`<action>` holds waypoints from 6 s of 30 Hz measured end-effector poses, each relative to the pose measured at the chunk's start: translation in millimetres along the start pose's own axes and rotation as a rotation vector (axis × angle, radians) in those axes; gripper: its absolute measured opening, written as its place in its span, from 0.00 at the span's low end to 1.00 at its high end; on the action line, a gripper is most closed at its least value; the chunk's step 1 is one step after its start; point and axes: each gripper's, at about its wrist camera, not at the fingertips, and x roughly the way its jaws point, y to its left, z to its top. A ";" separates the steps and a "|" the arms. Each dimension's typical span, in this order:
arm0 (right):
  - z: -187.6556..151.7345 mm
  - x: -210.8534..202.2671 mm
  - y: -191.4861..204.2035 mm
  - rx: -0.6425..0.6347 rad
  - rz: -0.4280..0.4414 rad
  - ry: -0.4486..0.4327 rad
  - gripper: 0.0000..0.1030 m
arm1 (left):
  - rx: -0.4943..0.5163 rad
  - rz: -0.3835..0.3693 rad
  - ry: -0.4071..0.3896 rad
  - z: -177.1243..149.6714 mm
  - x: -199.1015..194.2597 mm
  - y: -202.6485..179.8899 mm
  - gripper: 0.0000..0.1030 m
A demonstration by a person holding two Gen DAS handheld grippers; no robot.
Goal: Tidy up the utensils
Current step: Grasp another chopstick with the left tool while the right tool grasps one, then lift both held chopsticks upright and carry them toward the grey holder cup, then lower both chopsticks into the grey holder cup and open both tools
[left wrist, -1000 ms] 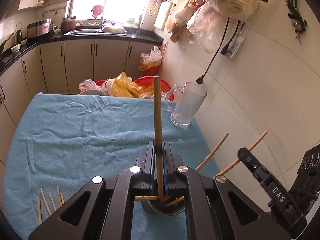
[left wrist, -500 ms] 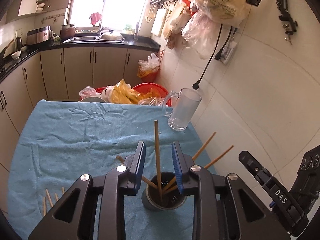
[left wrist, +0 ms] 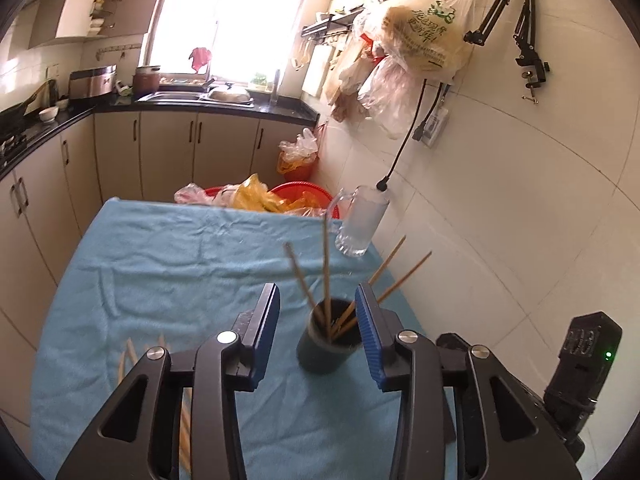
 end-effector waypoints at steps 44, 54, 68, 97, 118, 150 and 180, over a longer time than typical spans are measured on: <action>-107.5 54.1 42.8 -0.101 0.054 0.284 0.24 | -0.333 0.357 0.451 -102.2 129.4 206.7 0.14; -108.8 59.4 48.0 -0.112 0.053 0.302 0.24 | -0.309 0.369 0.443 -102.9 128.1 203.8 0.06; -103.5 143.0 114.7 -0.222 0.194 0.519 0.32 | -0.342 0.271 0.216 -97.3 2.6 206.2 0.06; -157.7 287.7 172.6 -0.471 0.041 0.792 0.07 | -0.372 0.223 0.166 -102.3 -29.3 223.0 0.06; -109.6 49.8 147.5 -0.408 0.208 0.199 0.07 | -0.227 0.187 0.070 -97.2 -71.2 145.2 0.06; -75.9 -3.3 85.2 -0.233 0.160 0.070 0.07 | -0.167 0.174 0.051 -86.2 -81.7 107.8 0.06; -24.3 -55.5 1.5 -0.059 0.040 -0.083 0.07 | -0.032 0.024 0.092 -32.8 -33.1 19.2 0.06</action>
